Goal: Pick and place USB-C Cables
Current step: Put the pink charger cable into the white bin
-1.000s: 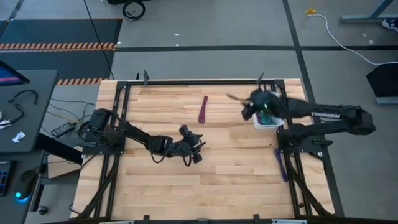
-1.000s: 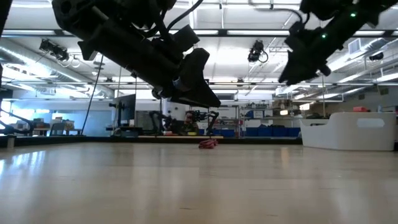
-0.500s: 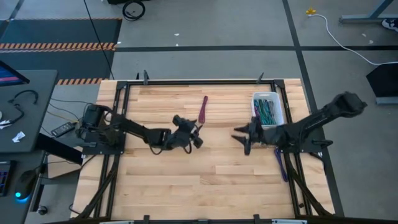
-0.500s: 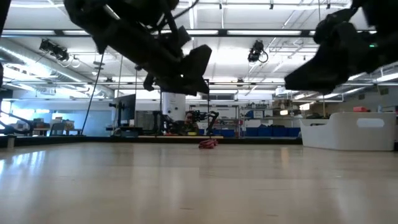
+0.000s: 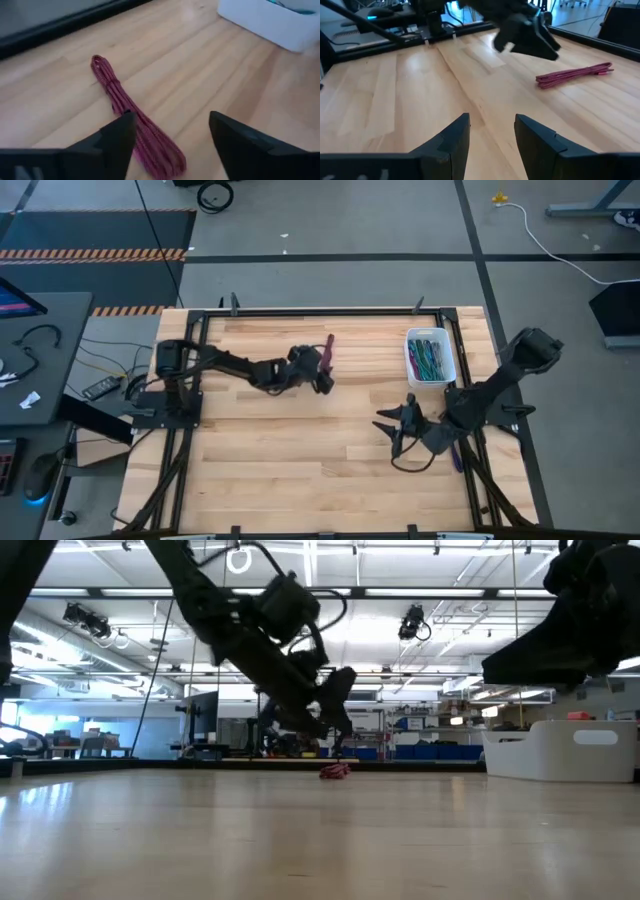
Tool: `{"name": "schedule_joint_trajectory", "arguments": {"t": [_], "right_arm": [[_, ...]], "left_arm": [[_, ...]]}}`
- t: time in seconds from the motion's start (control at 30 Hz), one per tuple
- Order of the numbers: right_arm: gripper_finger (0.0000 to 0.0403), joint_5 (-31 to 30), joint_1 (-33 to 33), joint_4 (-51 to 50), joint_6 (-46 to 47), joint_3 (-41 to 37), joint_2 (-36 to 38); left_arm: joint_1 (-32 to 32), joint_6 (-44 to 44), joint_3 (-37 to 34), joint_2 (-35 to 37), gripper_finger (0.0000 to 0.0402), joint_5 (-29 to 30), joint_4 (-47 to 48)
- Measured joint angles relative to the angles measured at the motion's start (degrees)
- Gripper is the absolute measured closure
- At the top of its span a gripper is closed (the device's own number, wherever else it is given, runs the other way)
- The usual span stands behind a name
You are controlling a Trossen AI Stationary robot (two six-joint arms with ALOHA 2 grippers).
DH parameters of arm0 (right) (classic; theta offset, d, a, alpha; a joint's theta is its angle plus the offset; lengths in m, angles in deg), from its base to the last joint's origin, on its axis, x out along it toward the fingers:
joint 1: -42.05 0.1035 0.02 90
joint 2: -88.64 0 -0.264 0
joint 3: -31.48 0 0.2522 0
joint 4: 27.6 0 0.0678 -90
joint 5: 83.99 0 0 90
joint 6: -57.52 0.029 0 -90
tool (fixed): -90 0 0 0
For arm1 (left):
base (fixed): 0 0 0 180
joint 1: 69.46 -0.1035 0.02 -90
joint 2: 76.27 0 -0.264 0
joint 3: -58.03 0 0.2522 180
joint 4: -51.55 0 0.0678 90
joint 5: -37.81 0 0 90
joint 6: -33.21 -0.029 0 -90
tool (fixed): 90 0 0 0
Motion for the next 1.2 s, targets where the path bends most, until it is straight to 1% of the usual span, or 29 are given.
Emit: {"name": "schedule_joint_trajectory", "arguments": {"t": [0.07,0.13,0.2,0.33,0.43,0.53,0.63,0.77,0.9,0.93,1.03,1.1,1.2], "right_arm": [[0.0243,-0.3,0.2,2.6,0.3,0.0,-2.4],[0.0243,-0.3,0.2,3.5,1.1,0.0,-4.5],[0.0243,-0.1,0.2,5.2,2.3,0.0,-6.5],[0.0243,0.0,0.5,6.7,3.1,0.2,-9.9],[0.0243,0.1,0.9,8.1,3.4,0.4,-11.7],[0.0243,-0.5,1.7,8.5,3.9,0.4,-12.4],[0.0243,-3.0,3.5,8.4,3.9,0.3,-12.7],[0.0243,-8.0,6.5,8.2,2.8,0.3,-12.5],[0.0243,-9.1,7.8,7.4,0.6,0.3,-12.7],[0.0243,-8.8,7.7,7.3,0.0,0.3,-12.7],[0.0243,-7.9,7.7,7.2,1.2,0.3,-12.3],[0.0243,-8.0,7.7,6.3,4.2,0.3,-12.4],[0.0243,-9.7,7.2,4.3,9.0,0.3,-14.3]], "left_arm": [[-1.7,2.2,1.5,-1.9,0.0121,-3.0,0.0],[-2.8,5.7,3.4,-4.3,0.0102,-3.0,3.4],[-3.4,7.5,5.2,-6.4,0.0093,-2.9,8.1],[-3.6,8.2,9.8,-9.9,0.0090,-2.2,11.8],[-3.2,7.4,12.6,-12.2,0.0103,-1.6,14.1],[-2.8,6.7,14.1,-13.1,0.0129,-1.5,16.7],[-2.8,6.8,14.2,-13.0,0.0176,-2.0,18.4],[-2.8,5.4,14.2,-12.9,0.0268,-3.6,20.5],[-2.7,3.4,14.1,-12.3,0.0367,-4.8,21.4],[-2.5,2.8,14.0,-11.6,0.0381,-4.7,21.8],[-0.9,1.2,13.6,-9.3,0.0384,-2.8,24.2],[0.6,-0.5,13.3,-6.7,0.0384,-2.1,26.1],[3.3,-3.2,13.6,-1.6,0.0387,-0.4,26.6]]}}
